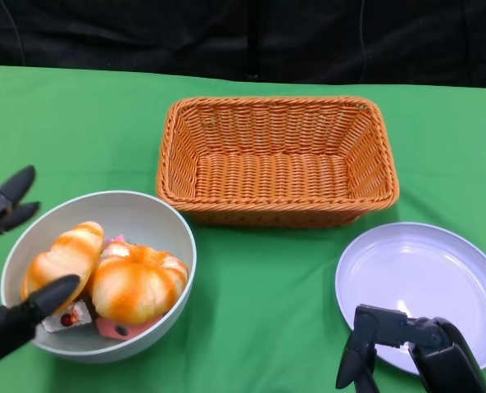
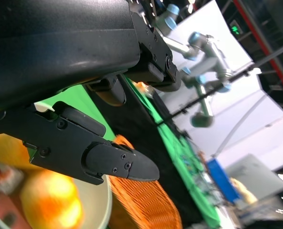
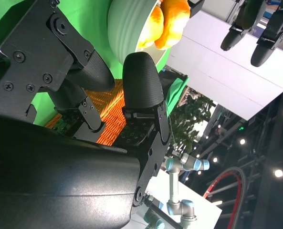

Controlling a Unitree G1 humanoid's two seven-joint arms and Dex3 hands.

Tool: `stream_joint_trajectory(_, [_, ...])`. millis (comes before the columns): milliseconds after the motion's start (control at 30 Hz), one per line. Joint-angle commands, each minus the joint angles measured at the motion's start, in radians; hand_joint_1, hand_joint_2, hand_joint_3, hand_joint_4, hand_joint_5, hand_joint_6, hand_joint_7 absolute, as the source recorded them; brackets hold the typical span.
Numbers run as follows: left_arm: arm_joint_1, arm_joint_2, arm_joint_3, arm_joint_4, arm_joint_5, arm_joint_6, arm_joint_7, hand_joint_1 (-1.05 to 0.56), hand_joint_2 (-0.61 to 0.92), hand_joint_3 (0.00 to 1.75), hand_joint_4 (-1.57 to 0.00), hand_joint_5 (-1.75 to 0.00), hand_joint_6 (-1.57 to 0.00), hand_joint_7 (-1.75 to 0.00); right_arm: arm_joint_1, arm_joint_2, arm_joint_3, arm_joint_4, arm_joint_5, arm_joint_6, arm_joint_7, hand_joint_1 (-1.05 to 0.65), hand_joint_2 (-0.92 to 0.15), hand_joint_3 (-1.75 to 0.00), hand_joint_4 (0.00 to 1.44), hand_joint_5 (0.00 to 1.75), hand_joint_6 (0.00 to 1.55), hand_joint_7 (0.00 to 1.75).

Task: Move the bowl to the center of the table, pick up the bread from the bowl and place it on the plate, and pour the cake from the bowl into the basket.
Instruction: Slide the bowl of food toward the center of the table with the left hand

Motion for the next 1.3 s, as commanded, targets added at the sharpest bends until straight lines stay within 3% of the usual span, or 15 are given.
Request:
stream_joint_trajectory(33, [-0.017, 0.026, 0.022, 0.000, 0.033, 0.041, 0.033, -0.51, 0.92, 0.26, -0.05, -0.68, -0.35, 0.00, 0.007, -0.008, -0.005, -0.013, 0.006, 0.002, -0.004, -0.06, -0.14, -1.75, 0.93, 1.75, 0.86, 1.45])
stream_joint_trajectory(400, [-0.048, 0.076, 0.012, 0.010, 0.174, 0.271, 0.078, -0.54, 0.92, 0.23, 0.00, -0.48, -0.26, 0.00, 0.009, -0.004, -0.001, -0.016, 0.010, 0.007, -0.003, -0.06, -0.16, -1.75, 0.93, 1.74, 0.87, 1.46])
stream_joint_trajectory(667, [-0.113, 0.125, -0.033, 0.026, 0.266, 0.539, 0.056, -0.63, 0.92, 0.32, 0.00, -0.32, -0.17, 0.00, 0.007, -0.005, -0.004, -0.017, 0.006, 0.003, -0.007, -0.06, -0.16, -1.75, 0.93, 1.75, 0.87, 1.46])
stream_joint_trajectory(833, [-0.156, 0.157, -0.053, 0.103, 0.240, 0.598, 0.034, -0.70, 0.92, 0.43, 0.00, -0.22, -0.14, -0.01, 0.010, -0.006, -0.004, -0.021, 0.008, 0.006, -0.005, -0.07, -0.16, -1.75, 0.93, 1.75, 0.87, 1.46])
stream_joint_trajectory(1067, [-0.230, 0.181, -0.072, 0.212, 0.183, 0.686, -0.011, -0.78, 0.92, 0.59, 0.00, -0.24, -0.09, -0.01, 0.012, -0.009, -0.001, -0.024, 0.015, 0.007, -0.001, -0.06, -0.16, -1.75, 0.93, 1.75, 0.87, 1.46])
stream_joint_trajectory(1233, [-0.302, 0.173, -0.050, 0.260, 0.033, 0.838, -0.115, -0.80, 0.92, 0.55, 0.00, -0.19, -0.05, 0.00, 0.012, -0.012, -0.001, -0.024, 0.019, 0.007, 0.003, -0.05, -0.16, -1.75, 0.93, 1.74, 0.87, 1.46])
stream_joint_trajectory(1300, [-0.330, 0.165, -0.019, 0.277, -0.066, 0.907, -0.167, -0.81, 0.92, 0.52, 0.00, -0.07, -0.02, 0.00, 0.013, -0.012, -0.001, -0.025, 0.019, 0.005, 0.002, -0.05, -0.17, -1.75, 0.93, 1.74, 0.88, 1.46])
